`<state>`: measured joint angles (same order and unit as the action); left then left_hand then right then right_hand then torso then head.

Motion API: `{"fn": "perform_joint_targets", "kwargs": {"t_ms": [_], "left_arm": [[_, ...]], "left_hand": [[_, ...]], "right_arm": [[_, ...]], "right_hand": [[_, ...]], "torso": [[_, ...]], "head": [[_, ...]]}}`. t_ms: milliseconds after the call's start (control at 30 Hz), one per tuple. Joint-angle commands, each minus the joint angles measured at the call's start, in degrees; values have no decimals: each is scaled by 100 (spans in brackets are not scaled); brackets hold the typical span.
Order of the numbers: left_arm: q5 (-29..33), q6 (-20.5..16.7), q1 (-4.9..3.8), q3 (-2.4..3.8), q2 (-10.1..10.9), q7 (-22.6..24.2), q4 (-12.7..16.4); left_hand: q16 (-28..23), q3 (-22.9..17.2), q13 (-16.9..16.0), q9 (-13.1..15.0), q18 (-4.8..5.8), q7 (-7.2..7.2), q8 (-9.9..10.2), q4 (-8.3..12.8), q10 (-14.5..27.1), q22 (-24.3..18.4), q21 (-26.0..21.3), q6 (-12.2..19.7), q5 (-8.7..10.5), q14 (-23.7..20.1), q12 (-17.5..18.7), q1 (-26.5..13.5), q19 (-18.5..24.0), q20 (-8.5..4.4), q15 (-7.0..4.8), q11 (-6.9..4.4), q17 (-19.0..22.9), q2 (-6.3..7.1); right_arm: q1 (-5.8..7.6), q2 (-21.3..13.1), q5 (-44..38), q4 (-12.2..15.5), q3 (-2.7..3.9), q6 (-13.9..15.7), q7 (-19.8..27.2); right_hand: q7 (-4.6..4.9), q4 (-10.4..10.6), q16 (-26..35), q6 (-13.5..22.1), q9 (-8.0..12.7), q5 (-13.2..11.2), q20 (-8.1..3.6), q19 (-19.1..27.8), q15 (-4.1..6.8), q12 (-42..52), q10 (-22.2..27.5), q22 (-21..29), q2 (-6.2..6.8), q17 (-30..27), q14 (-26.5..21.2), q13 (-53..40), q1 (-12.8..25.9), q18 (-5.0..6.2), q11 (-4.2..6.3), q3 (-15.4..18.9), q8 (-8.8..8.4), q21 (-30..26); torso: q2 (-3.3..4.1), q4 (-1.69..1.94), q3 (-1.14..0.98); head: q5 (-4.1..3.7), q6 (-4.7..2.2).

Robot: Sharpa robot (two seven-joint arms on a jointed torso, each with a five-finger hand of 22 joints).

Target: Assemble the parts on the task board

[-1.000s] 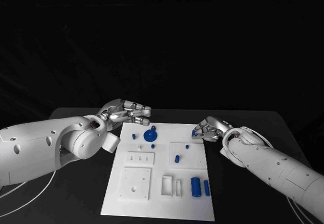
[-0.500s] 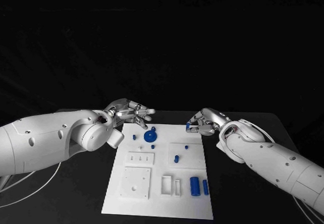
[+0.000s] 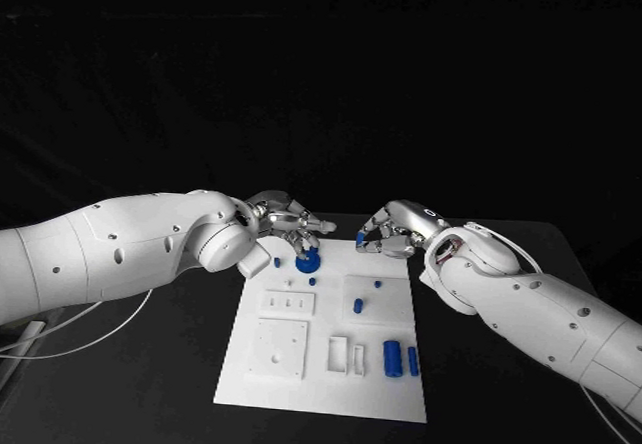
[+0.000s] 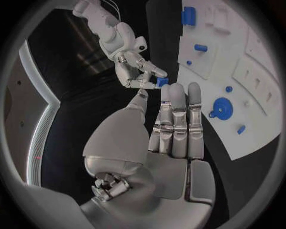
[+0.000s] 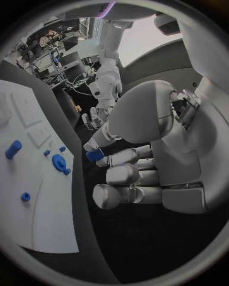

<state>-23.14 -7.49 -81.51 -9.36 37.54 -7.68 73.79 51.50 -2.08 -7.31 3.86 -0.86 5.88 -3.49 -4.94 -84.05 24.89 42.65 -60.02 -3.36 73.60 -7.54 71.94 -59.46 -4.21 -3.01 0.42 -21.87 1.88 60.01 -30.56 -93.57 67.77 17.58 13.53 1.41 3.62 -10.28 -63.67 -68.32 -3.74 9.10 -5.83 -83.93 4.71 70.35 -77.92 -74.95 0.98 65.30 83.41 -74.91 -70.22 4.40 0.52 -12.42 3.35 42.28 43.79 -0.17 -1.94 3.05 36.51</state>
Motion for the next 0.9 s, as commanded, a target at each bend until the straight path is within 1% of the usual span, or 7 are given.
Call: {"fn": "perform_joint_targets", "kwargs": {"t_ms": [33,100,200,500,733,800,900], "left_arm": [[-517,282,-15,0,-103,-630,-19],[-600,291,-17,-1,-154,-723,-31],[-690,267,-20,-2,-220,-853,-52],[-760,157,-23,-2,-304,-992,-92],[-813,181,-25,-2,-353,-1085,-101],[-852,235,-26,-2,-363,-1149,-104],[-967,405,-27,-2,-375,-1303,-100]], "left_hand": [[92,-2,-46,-4,-31,-14,-15,-78,-76,60,-5,44,-20,-34,-28,-89,13,4,-7,-27,51,9],[132,-14,-69,-3,-36,-10,-16,-158,-63,97,-13,59,-23,-35,-43,-164,6,6,-4,-25,78,29],[206,-70,-116,-1,-46,-12,-12,-277,-28,181,-42,55,-30,-40,-71,-335,-8,11,-2,-13,138,81],[269,-198,-156,7,-51,-16,-17,-408,14,334,-125,36,-26,-57,-94,-466,-21,17,6,-2,227,225],[282,-215,-160,10,-51,-22,-18,-432,18,367,-145,13,-30,-56,-98,-466,-29,16,5,-3,237,222],[290,-209,-162,11,-50,-27,-19,-423,16,385,-152,-6,-33,-55,-100,-465,-32,15,3,-6,240,197],[316,-139,-164,13,-45,-40,-14,-309,16,461,-186,-68,-66,-63,-100,-449,-39,9,-3,-14,250,77]], "right_arm": [[-18,37,-269,95,-13,-184,-186],[-23,55,-288,138,-28,-219,-204],[-29,74,-309,203,-57,-271,-224],[-35,101,-332,332,-149,-391,-254],[-35,120,-335,367,-193,-417,-260],[-35,124,-335,377,-198,-415,-261],[-36,132,-336,382,-203,-417,-264]], "right_hand": [[5,35,-4,0,-7,32,-32,-323,24,9,14,-68,-3,-4,-6,-284,32,82,40,5,23,6],[7,45,-2,12,-6,45,-31,-324,23,15,12,-67,1,-6,-6,-289,37,83,39,6,22,13],[9,52,2,17,-6,59,-30,-323,24,11,15,-64,0,-9,-7,-288,40,84,37,6,23,11],[12,81,11,29,-6,87,-27,-322,21,4,21,-51,8,-15,-8,-287,54,89,36,12,22,2],[13,111,12,38,-6,93,-25,-320,20,4,23,-38,11,-14,-7,-290,56,94,35,17,23,-6],[13,111,12,38,-6,93,-25,-320,20,4,23,-38,11,-14,-7,-290,56,94,35,17,23,-6],[13,122,15,40,-7,98,-25,-321,19,-1,27,-35,11,-16,-8,-287,59,96,35,20,24,-8]], "torso": [[-28,-12,2],[-28,-12,4],[-25,-15,3],[-13,-18,-1],[-11,-2,2],[-10,-2,0],[-8,-1,1]], "head": [[10,49],[12,62],[1,52],[-41,58],[-50,62],[-54,65],[-65,65]]}}
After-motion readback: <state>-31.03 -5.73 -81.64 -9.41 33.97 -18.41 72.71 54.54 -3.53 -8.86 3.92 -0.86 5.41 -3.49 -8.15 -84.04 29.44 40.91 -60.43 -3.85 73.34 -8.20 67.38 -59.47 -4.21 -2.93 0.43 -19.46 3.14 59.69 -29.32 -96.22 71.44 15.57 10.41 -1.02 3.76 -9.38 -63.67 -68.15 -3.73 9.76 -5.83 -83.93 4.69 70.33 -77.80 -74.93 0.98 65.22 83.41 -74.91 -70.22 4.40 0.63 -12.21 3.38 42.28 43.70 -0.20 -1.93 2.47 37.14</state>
